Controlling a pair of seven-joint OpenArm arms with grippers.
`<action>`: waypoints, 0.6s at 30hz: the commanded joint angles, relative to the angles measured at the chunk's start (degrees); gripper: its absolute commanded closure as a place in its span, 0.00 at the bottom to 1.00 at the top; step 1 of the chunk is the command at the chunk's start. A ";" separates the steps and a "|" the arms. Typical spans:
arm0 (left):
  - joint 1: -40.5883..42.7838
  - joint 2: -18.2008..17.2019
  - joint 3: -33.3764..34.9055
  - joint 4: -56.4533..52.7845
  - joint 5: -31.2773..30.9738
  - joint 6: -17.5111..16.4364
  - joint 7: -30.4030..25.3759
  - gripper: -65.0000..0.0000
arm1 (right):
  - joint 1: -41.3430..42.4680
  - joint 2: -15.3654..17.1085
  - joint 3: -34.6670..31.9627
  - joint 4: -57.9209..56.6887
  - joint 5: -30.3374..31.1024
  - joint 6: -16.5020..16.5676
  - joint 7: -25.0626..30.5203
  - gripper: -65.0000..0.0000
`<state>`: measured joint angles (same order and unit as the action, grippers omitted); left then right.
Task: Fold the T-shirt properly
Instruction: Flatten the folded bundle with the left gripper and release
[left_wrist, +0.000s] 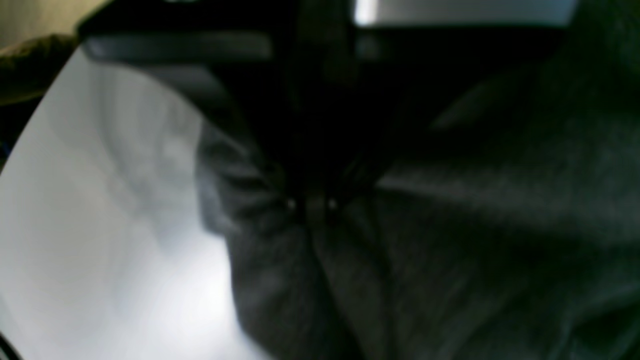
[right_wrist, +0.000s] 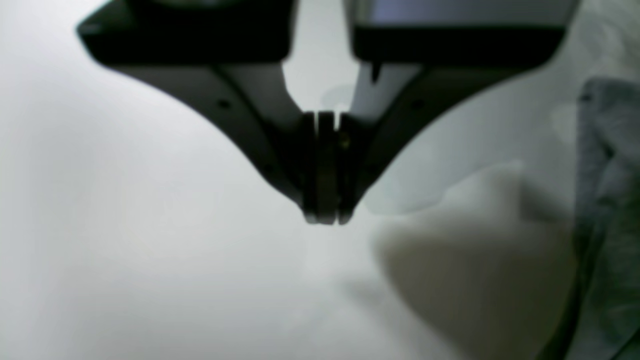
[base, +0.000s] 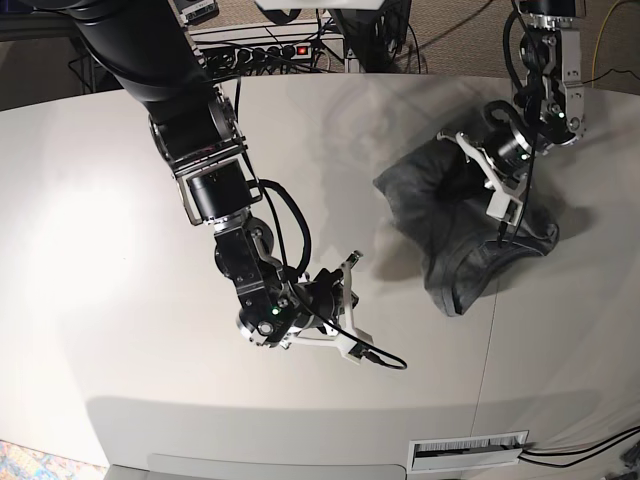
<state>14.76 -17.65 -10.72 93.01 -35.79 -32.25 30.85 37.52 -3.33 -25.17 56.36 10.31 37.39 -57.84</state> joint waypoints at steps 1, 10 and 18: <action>0.39 -0.90 0.55 -0.31 0.72 -0.52 0.63 1.00 | 2.54 -0.31 0.15 1.09 0.37 0.07 0.68 1.00; -0.57 -10.40 10.73 -3.48 6.69 -6.71 -2.86 1.00 | 2.62 -0.31 0.15 1.09 0.39 0.07 0.20 1.00; -5.55 -20.26 15.08 -3.48 19.34 -2.56 -9.33 1.00 | 2.62 -0.33 0.15 1.09 2.32 0.07 -0.46 1.00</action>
<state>9.50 -36.80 4.75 89.89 -20.49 -36.58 17.52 37.82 -3.36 -25.17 56.36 12.08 37.39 -59.13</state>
